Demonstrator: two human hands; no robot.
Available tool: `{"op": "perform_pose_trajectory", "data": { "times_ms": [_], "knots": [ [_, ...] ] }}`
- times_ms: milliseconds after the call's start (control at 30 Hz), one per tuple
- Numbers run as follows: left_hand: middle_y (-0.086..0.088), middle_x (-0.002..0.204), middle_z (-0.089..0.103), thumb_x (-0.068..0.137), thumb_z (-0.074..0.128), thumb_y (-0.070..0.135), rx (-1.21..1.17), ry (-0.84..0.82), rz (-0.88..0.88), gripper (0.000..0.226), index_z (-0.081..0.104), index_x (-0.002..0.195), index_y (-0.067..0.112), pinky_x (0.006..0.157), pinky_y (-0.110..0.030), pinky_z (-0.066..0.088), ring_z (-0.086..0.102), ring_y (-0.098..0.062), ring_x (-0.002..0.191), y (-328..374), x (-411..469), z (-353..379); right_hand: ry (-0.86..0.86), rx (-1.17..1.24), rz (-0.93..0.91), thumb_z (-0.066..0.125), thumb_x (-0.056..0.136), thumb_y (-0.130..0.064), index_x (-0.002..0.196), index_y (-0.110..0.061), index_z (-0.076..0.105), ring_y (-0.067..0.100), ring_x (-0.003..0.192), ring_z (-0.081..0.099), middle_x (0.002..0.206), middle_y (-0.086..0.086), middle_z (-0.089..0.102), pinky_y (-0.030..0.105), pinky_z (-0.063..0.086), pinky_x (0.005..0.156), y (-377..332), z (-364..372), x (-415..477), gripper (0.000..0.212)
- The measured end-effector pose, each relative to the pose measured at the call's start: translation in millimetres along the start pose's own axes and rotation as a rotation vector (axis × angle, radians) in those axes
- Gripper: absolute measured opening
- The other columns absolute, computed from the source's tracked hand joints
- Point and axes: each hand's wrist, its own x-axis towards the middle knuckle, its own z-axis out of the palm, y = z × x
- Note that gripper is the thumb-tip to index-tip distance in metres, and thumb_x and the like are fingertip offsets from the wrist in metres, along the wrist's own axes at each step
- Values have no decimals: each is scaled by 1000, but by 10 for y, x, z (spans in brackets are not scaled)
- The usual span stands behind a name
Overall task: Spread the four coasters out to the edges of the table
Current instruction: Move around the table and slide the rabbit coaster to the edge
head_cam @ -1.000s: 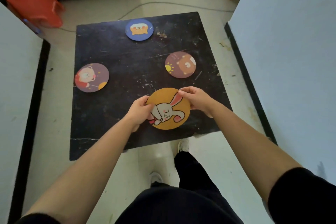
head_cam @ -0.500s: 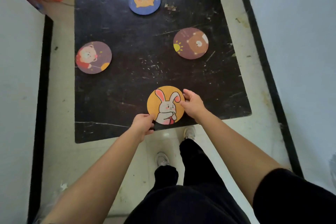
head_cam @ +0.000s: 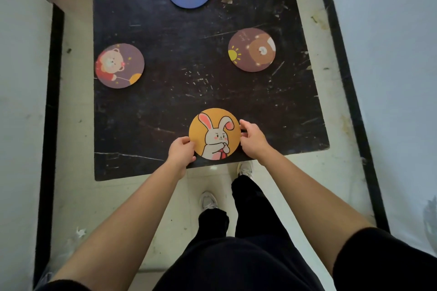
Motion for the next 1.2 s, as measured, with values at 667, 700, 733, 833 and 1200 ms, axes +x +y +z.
{"op": "perform_pose_trajectory", "data": {
  "times_ms": [667, 700, 733, 833, 1200],
  "knots": [
    [-3, 113, 58, 97, 51, 16, 32, 35, 39, 34, 50, 131, 14, 69, -31, 52, 57, -15, 94, -181, 23, -54, -10, 3, -96, 44, 100, 2, 153, -17, 36, 24, 139, 44, 153, 6, 42, 42, 46, 111, 61, 95, -122, 58],
    [-5, 116, 59, 97, 51, 17, 57, 29, 44, 36, 49, 133, 14, 70, -31, 52, 57, -15, 94, -158, 9, -66, -9, -6, -106, 43, 100, 1, 154, -18, 35, 24, 140, 42, 155, 6, 41, 42, 44, 112, 46, 93, -133, 58],
    [-6, 121, 59, 96, 52, 20, 100, 29, 64, 40, 47, 136, 14, 74, -32, 53, 57, -17, 98, -120, -6, -85, 4, -32, -124, 43, 100, -1, 154, -18, 33, 24, 143, 39, 157, 5, 38, 43, 40, 115, 28, 81, -143, 58],
    [-11, 144, 47, 96, 51, 34, 414, 134, 274, 55, 36, 146, 15, 95, -43, 47, 50, -27, 124, 76, -37, -222, 151, -196, -213, 43, 103, -15, 156, -19, 29, 23, 151, 25, 164, 2, 26, 42, 27, 121, -90, -48, -156, 55],
    [-14, 164, 2, 94, 24, 66, 828, 741, 1247, 73, 12, 154, 26, 116, -58, 2, -1, -35, 149, 1495, -1028, -738, 1094, -725, -700, 29, 97, -68, 157, -22, 27, 36, 153, 18, 166, 14, 19, 47, 5, 123, -1199, -1249, -751, 76]
  ]
}}
